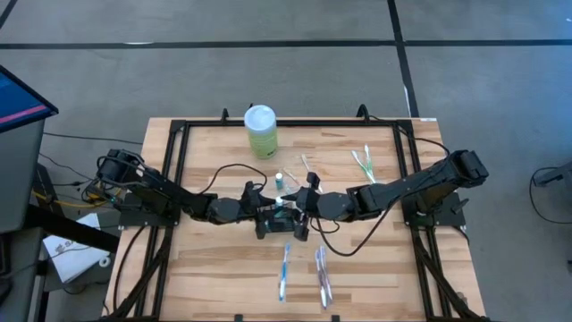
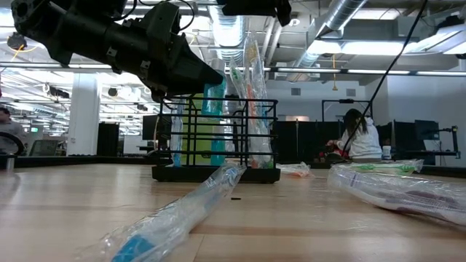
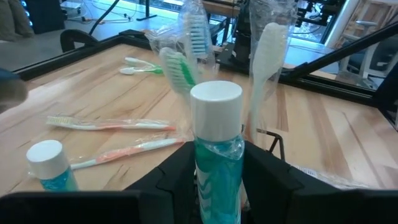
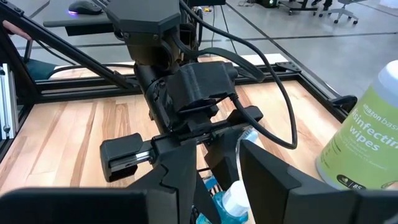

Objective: Pick & Place toothbrushing station
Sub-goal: Put the mouthwash into the wire organizer

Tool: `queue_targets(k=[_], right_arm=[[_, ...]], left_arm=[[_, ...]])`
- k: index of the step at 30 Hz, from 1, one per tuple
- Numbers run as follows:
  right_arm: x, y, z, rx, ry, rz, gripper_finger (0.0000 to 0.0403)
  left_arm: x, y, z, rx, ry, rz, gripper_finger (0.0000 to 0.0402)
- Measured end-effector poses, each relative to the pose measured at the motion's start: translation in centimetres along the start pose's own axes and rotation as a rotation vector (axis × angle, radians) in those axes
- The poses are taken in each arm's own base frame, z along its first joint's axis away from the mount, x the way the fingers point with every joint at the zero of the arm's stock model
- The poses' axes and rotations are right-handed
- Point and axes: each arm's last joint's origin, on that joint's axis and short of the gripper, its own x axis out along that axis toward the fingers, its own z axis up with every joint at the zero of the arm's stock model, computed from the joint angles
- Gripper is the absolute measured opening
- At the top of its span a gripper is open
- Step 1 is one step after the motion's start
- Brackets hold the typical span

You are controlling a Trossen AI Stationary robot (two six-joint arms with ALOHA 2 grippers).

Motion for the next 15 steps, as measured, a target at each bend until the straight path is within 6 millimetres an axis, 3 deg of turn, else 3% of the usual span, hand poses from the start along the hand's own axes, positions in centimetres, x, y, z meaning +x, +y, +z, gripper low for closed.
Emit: queue_targets(k=[15], right_arm=[[0.01,-0.02,-0.17,-0.008,0.015,-0.002,0.0113]], left_arm=[[-0.01,-0.07,0.00,0.000,0.007,-0.026,0.0118]])
